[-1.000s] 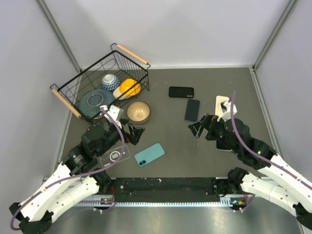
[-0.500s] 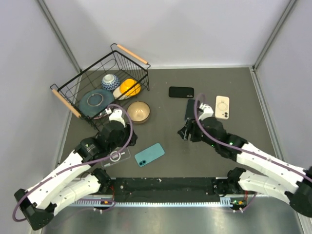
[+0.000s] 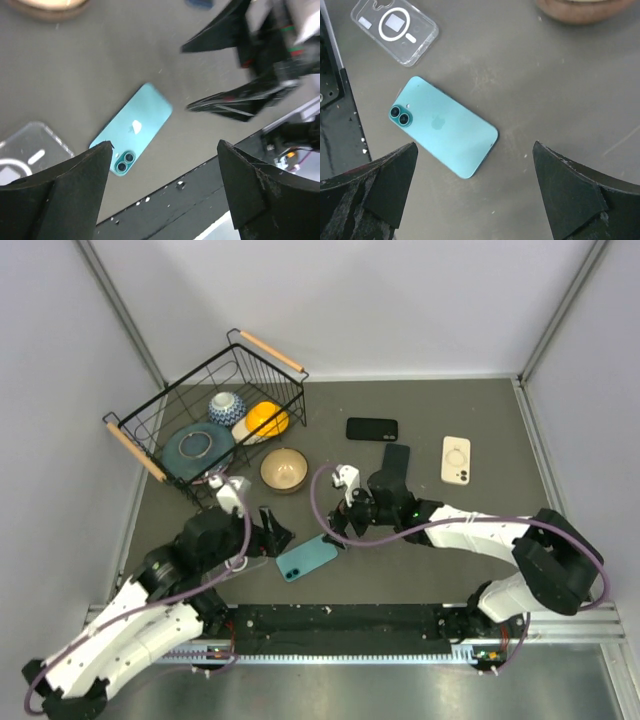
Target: Put the phone into the phone case
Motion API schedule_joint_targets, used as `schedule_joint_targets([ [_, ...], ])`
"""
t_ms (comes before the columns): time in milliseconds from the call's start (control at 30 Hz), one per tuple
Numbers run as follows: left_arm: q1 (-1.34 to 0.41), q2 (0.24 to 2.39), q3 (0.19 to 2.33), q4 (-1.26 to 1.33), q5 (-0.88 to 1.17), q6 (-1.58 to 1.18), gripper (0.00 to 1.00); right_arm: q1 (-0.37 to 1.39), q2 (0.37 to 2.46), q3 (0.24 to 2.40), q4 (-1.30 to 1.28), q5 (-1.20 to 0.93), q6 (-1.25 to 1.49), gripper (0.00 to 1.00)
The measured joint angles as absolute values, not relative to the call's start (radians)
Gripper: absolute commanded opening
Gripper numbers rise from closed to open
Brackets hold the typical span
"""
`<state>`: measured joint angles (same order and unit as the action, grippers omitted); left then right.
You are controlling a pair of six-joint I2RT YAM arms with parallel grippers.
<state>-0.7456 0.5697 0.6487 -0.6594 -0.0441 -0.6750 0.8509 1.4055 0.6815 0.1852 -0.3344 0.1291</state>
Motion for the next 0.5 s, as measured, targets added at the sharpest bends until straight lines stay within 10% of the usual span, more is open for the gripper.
schedule_joint_targets([
  [500, -0.746, 0.133, 0.664, -0.617, -0.104, -0.469, 0.99, 0.879, 1.517, 0.69, 0.292, -0.535, -0.511, 0.99],
])
